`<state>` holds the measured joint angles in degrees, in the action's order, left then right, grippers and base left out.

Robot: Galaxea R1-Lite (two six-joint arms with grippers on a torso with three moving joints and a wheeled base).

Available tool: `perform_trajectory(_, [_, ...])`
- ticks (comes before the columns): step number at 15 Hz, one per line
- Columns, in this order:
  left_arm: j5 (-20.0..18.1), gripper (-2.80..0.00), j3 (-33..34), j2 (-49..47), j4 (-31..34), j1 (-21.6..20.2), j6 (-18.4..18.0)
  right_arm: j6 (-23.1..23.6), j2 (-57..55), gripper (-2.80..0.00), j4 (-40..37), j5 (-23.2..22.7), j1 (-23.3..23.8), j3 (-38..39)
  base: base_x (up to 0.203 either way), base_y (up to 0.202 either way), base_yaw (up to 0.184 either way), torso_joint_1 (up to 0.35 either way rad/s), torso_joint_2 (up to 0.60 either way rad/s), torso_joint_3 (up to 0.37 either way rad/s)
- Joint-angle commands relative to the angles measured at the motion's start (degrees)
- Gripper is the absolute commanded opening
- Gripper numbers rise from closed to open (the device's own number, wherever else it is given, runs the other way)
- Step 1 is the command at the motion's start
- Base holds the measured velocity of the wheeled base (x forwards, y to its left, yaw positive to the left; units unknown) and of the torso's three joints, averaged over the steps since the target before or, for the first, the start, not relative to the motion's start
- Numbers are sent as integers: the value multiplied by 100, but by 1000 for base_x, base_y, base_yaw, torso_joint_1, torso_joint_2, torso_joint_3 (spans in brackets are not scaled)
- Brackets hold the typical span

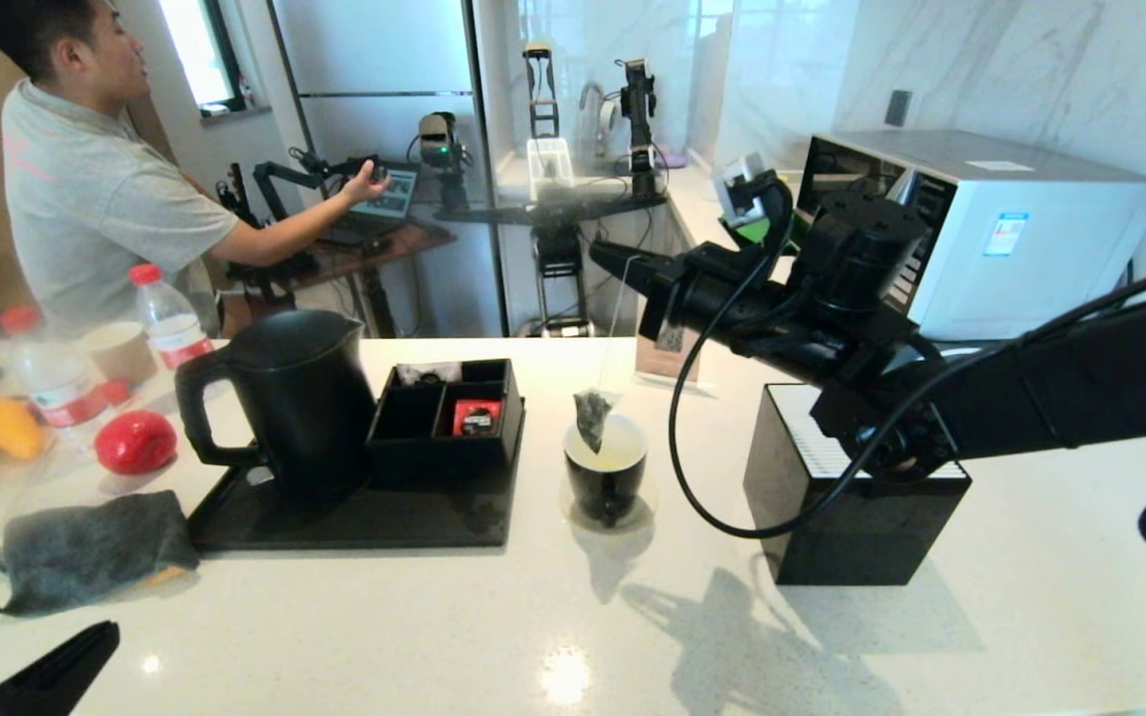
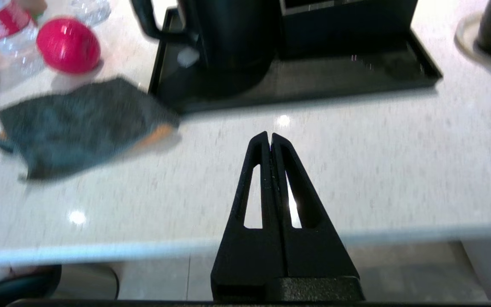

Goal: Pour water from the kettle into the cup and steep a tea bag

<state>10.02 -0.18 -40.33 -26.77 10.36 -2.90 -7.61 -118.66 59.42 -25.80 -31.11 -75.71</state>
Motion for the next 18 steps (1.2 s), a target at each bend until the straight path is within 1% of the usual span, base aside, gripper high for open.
perform_trajectory(1, [-3, -280, 11, 1577, 968, -12, 4, 38, 1, -280, 26, -17, 0, 3, 0, 0, 0, 0, 0, 0])
perform_trajectory(2, [-13, -280, -9, 2067, 1344, -13, 9, 72, 1, -280, 18, -21, -1, 19, 0, 0, 0, 0, 0, 0])
perform_trajectory(3, [-30, -280, -23, 2356, 1598, -14, 19, 84, 1, -280, -9, -12, -9, 21, 0, 0, 0, 0, 0, 0])
perform_trajectory(4, [-125, -280, -28, 2476, 1848, -15, 39, 109, 1, -280, -44, -13, -9, -5, 0, 0, 0, 0, 0, 0])
perform_trajectory(6, [-808, -280, 11, 2413, 2175, -17, 203, 194, 10, -280, -133, -15, -1, -5, 0, 0, 0, 0, 0, 0])
perform_trajectory(8, [-939, -280, 18, 2407, 2772, -17, 264, 198, 1, -280, -150, -21, 0, -5, 0, 0, 0, 0, 0, 0])
perform_trajectory(10, [-956, -280, 18, 2407, 2703, 61, 299, 198, -16, -280, -138, -21, 0, 9, 0, 0, 0, 0, 0, 0])
perform_trajectory(18, [-949, -280, 18, 2407, 2703, 62, 299, 189, -40, -280, -127, -21, 0, 26, 0, 0, 0, 0, 0, 0])
